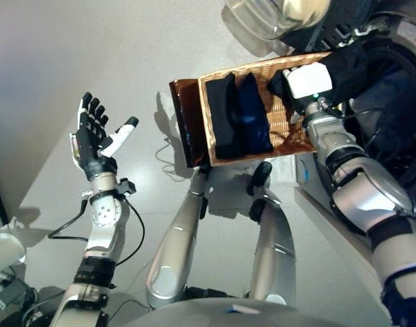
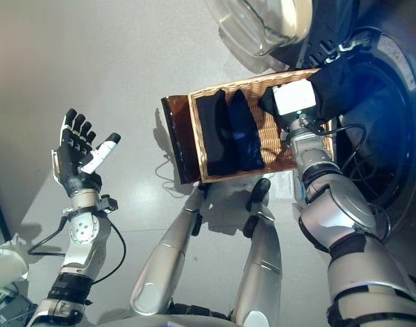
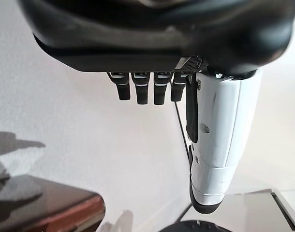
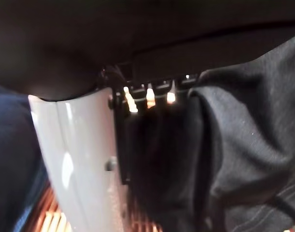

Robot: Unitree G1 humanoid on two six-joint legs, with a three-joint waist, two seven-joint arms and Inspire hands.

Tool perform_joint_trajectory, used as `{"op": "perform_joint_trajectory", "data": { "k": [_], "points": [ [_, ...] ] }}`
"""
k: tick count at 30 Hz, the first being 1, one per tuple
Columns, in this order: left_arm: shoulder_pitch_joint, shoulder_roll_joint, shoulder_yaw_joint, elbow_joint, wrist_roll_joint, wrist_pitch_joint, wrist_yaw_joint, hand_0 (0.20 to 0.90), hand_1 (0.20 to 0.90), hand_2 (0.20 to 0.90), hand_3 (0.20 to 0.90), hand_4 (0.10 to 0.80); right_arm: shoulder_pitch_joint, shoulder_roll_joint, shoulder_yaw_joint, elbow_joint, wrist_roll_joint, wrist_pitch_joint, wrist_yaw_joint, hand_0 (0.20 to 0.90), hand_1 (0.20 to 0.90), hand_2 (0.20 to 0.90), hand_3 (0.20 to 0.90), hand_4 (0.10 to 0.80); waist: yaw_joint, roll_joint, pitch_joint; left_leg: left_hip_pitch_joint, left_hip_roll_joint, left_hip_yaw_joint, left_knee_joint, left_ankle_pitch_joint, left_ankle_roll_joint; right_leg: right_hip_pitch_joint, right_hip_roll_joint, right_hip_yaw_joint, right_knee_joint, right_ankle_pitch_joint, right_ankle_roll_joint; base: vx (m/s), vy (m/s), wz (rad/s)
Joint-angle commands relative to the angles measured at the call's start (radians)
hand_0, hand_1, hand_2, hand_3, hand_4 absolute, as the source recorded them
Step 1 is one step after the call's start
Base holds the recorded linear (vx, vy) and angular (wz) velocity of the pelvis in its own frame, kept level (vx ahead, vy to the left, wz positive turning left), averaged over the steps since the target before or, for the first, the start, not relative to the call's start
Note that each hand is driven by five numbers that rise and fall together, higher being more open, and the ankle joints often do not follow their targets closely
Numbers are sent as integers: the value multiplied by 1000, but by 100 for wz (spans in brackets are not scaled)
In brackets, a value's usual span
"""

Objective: Pick up the clothes and place them into the washing machine

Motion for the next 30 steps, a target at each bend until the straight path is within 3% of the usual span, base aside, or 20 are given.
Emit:
{"op": "perform_joint_trajectory", "data": {
  "k": [1, 2, 3, 4, 6, 8, 9, 10, 11, 21, 30],
  "points": [
    [2, 50, 71, -119, 30, -113, 21, 900, 900, 900, 900, 800, 0, -76, 71, 63, -62, 52, 22, 856, 856, 856, 856, 769, 14, 92, -38, -43, -33, 23, 65, -84, -37, 80, 11, 13, 9, -94, 48, 10, 14, 4],
    [1, 48, 71, -116, 28, -113, 17, 900, 900, 900, 900, 800, 7, -78, 73, 64, -77, 60, 23, 546, 546, 546, 546, 547, 14, 96, -42, -39, -34, 22, 59, -83, -39, 81, 9, 15, 9, -96, 49, 8, 8, 9],
    [1, 48, 70, -115, 28, -113, 17, 900, 900, 900, 900, 800, 7, -78, 73, 64, -78, 60, 24, 499, 499, 499, 499, 514, 14, 97, -42, -38, -35, 21, 57, -82, -39, 81, 8, 15, 9, -96, 49, 8, 33, 10],
    [4, 45, 74, -113, 36, -113, 16, 900, 900, 900, 900, 800, 23, -85, 73, 54, -106, 65, 31, 403, 403, 403, 403, 445, 14, 105, -45, -36, -38, 26, 57, -79, -38, 80, 4, 18, 16, -95, 49, 2, 27, 13],
    [6, 41, 77, -111, 36, -111, 14, 900, 900, 900, 900, 800, 33, -79, 79, 44, -133, 63, 39, 367, 367, 367, 367, 420, 14, 111, -48, -35, -41, 28, 54, -78, -38, 77, 1, 21, 15, -94, 50, -1, 21, 9],
    [6, 35, 80, -106, 34, -111, 13, 900, 900, 900, 900, 800, 41, -75, 78, 38, -145, 67, 39, 455, 455, 455, 455, 482, 15, 117, -51, -33, -43, 28, 50, -76, -39, 76, 0, 27, 16, -95, 50, 0, 0, 0],
    [6, 31, 78, -104, 29, -113, 9, 900, 900, 900, 900, 800, 44, -73, 79, 43, -154, 71, 42, 455, 455, 455, 455, 482, 16, 122, -53, -31, -44, 28, 45, -74, -40, 75, -2, 28, 16, -95, 50, 0, 0, 0],
    [7, 29, 73, -102, 26, -114, 4, 900, 900, 900, 900, 800, 43, -72, 76, 53, -156, 74, 44, 417, 417, 417, 417, 455, 17, 128, -53, -32, -47, 29, 44, -71, -40, 73, -5, 30, 18, -95, 50, 0, 0, 0],
    [8, 28, 71, -101, 24, -114, 2, 900, 900, 900, 900, 800, 41, -73, 80, 61, -161, 78, 45, 200, 200, 200, 200, 300, 19, 132, -55, -33, -47, 28, 43, -69, -40, 72, -7, 30, 19, -95, 50, 0, 0, 0],
    [8, 13, 51, -72, 11, -116, -25, 900, 900, 900, 900, 800, 89, -82, 20, 51, -142, 96, 17, 200, 200, 200, 200, 300, 19, 161, -68, 28, -50, 44, -4, -52, -39, 114, -12, 45, -11, -79, 56, 1, 8, 0],
    [10, 17, 81, -60, 13, -115, -17, 900, 900, 900, 900, 800, 79, -121, -15, -30, -99, 94, -4, 200, 200, 200, 200, 300, -6, 167, -82, 102, -37, 72, -63, -38, -38, 175, -9, 71, -97, -36, 68, 3, 35, -11]
  ]
}}
